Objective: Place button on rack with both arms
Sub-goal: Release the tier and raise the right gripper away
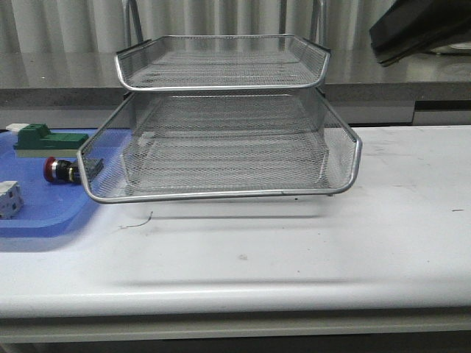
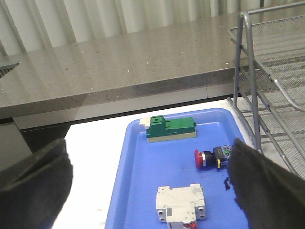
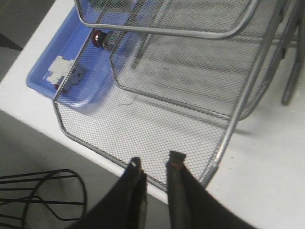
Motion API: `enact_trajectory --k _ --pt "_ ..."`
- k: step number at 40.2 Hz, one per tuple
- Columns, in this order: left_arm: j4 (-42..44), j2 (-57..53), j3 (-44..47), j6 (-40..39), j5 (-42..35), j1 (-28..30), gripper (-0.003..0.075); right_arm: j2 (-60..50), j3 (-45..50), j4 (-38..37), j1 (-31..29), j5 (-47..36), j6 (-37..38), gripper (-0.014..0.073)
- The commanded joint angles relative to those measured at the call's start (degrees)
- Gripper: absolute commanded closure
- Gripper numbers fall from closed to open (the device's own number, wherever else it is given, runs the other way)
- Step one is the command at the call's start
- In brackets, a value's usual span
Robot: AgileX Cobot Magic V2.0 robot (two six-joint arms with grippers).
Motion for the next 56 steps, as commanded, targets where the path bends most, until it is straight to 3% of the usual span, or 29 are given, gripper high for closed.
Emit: enact_trajectory --k 1,5,11,15,28,37,56 --pt "-0.18 0.51 -2.06 -0.53 -4.48 0.13 0.0091 -2.51 -4.04 -8.71 -0.31 -0.21 6.53 0.0592" --pt "-0.18 0.51 -2.06 -0.53 -4.48 0.13 0.0091 -3.95 -4.4 -18.03 -0.11 -1.79 11.93 0.0659" --pt "-0.18 0.51 -2.06 -0.53 -4.48 0.13 0.0091 -8.81 -2.64 -35.25 -0.06 -5.54 24.86 0.0654" --pt "-0.18 0.51 -2.06 -0.53 -4.48 0.13 0.0091 -13.64 0.37 -42.23 -0.06 -8.56 30.64 0.0654" --pt "-0.18 0.51 -2.06 -0.53 -4.48 0.13 0.0091 -31.48 17.5 -43.14 -0.06 -21.6 31.17 0.0654" --pt "-0.18 0.51 -2.06 -0.53 -4.48 0.13 0.0091 -44.73 27.43 -43.14 -0.06 -25.26 31.17 0.0654" --pt "-0.18 0.51 -2.06 -0.53 -5.06 0.13 0.0091 -49.64 29.57 -42.73 -0.06 -25.1 31.17 0.0654"
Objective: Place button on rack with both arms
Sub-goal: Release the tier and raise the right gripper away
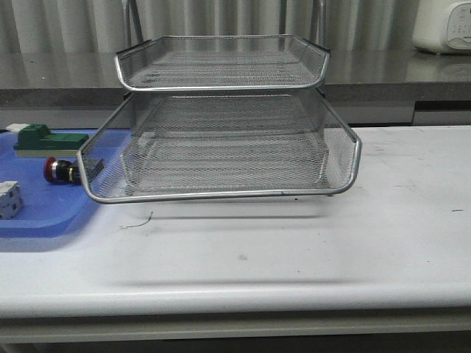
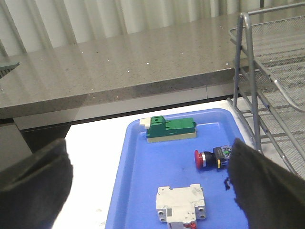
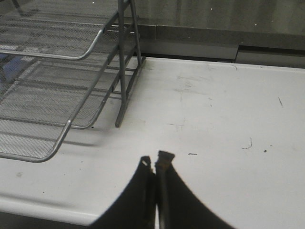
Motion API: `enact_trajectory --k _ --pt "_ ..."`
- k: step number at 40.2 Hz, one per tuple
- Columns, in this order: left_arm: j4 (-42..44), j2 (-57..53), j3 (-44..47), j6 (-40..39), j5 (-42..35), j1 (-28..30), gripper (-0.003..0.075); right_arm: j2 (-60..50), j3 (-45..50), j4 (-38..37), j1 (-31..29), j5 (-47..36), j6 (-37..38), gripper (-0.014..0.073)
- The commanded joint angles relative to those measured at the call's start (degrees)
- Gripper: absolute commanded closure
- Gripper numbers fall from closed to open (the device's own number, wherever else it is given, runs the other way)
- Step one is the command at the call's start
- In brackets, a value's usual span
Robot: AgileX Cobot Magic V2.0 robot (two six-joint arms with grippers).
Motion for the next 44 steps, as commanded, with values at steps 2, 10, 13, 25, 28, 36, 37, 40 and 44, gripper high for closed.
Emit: enact_trajectory --k 2,10,13,25,28,36,37,40,44 --pt "-0.18 0.51 -2.06 -0.53 -5.06 0.13 0.0091 0.34 -1.45 0.01 -0.06 -4.33 0.15 0.0654" --pt "-1.2 1.11 -2.2 -0.64 -6.65 0.13 0.0091 0.34 -1.45 0.01 -0.06 -4.33 0.15 0.0654" --pt "-1.2 3.46 -3.42 -0.64 -6.35 0.13 0.0091 0.34 -1.45 0.01 -0.06 -4.33 0.15 0.0654" --pt "0.36 26.1 -20.56 0.82 2.4 0.02 0.0091 0.34 -1.45 0.01 -0.06 -4.33 0.15 0.0654" --pt "0.36 32.98 -26.65 3.81 6.6 -0.54 0.0091 0.34 -1.45 0.01 -0.06 -4.33 0.15 0.0654" --pt "-1.63 47.32 -38.12 12.51 10.85 -1.82 0.0091 0.34 -1.45 0.01 -0.06 -4.33 0.15 0.0654" --pt "-2.71 48.97 -39.39 14.38 11.57 -1.82 0.0091 0.34 -1.45 0.01 -0.06 -4.33 0.15 0.0654" --pt "-6.92 53.17 -42.96 20.36 13.69 -1.82 0.0091 0.34 -1.45 0.01 -0.06 -4.33 0.15 0.0654" --pt "-15.31 58.48 -47.06 32.26 17.49 -1.82 0.0091 0.34 -1.45 0.01 -0.06 -4.33 0.15 0.0654"
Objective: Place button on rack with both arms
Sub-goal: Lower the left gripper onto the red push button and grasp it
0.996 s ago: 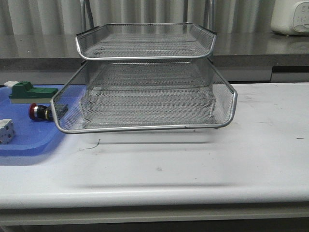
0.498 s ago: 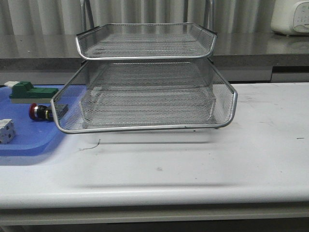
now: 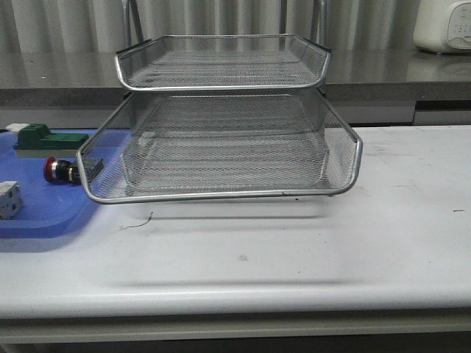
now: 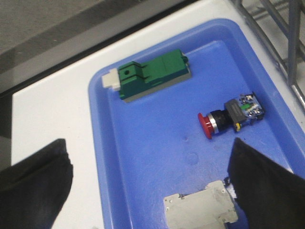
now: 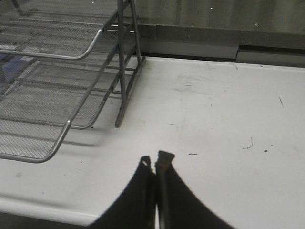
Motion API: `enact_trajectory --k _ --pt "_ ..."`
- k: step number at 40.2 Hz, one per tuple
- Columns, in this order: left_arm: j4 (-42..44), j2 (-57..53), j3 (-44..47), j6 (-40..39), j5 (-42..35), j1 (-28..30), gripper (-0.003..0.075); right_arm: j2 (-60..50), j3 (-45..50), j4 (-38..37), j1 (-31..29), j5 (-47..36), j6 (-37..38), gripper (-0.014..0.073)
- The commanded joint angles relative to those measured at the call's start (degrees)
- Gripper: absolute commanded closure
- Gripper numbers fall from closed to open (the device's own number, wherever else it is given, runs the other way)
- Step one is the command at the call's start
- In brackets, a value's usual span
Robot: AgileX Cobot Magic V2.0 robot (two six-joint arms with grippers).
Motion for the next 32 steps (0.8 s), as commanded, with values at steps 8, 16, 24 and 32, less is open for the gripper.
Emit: enact_trajectory --k 8,16,24,32 --pt "-21.83 13.6 -18.01 24.67 20.37 0.7 0.0091 0.34 -1.49 0.01 -0.06 -4.33 0.02 0.0654" --pt "-22.12 24.02 -29.67 27.59 25.63 0.44 0.0091 0.34 -1.49 0.01 -0.06 -4.33 0.02 0.0654" --pt "-21.85 31.8 -38.52 28.57 33.04 0.31 0.0091 0.34 -1.49 0.01 -0.06 -4.33 0.02 0.0654" --pt "-18.91 37.09 -44.14 28.56 34.44 -0.32 0.0091 0.34 -1.49 0.01 -0.06 -4.33 0.02 0.0654"
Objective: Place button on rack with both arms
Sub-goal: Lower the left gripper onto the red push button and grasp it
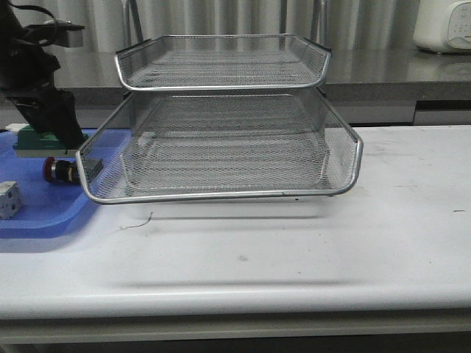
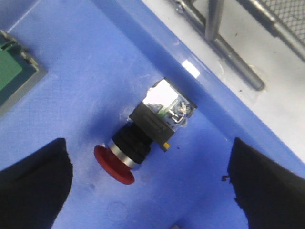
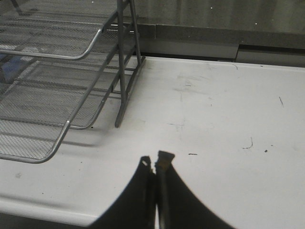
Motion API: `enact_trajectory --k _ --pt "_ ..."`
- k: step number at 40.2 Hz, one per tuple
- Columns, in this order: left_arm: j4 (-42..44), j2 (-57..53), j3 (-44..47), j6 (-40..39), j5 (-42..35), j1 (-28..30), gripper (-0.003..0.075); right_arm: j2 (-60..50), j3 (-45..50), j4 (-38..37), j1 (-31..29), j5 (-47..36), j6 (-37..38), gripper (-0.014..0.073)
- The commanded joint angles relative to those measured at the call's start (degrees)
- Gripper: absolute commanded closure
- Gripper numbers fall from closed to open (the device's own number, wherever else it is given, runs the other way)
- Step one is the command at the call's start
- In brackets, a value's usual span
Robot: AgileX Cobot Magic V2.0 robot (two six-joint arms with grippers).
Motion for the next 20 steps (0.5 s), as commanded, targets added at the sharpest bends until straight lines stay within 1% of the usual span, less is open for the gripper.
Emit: enact_trajectory --k 1,7,13,20 --pt "0.32 -1.55 -3.95 0.07 -0.25 -0.88 0.0091 0.34 -1.49 0.01 -0.06 -4.33 0.02 0.0654" --pt "3.25 1.16 -6.52 0.07 -0.55 -2.66 0.0091 0.34 -1.49 0.01 -0.06 -4.33 0.02 0.0654" --pt "3.5 3.71 -8.66 -0.14 0.11 -3.91 0.0091 0.34 -1.49 0.01 -0.06 -4.33 0.02 0.0654" --pt "3.93 5.51 -10.01 -0.42 0.22 -4.05 0.0091 0.39 -1.49 0.01 -0.06 -4.35 0.02 0.0654"
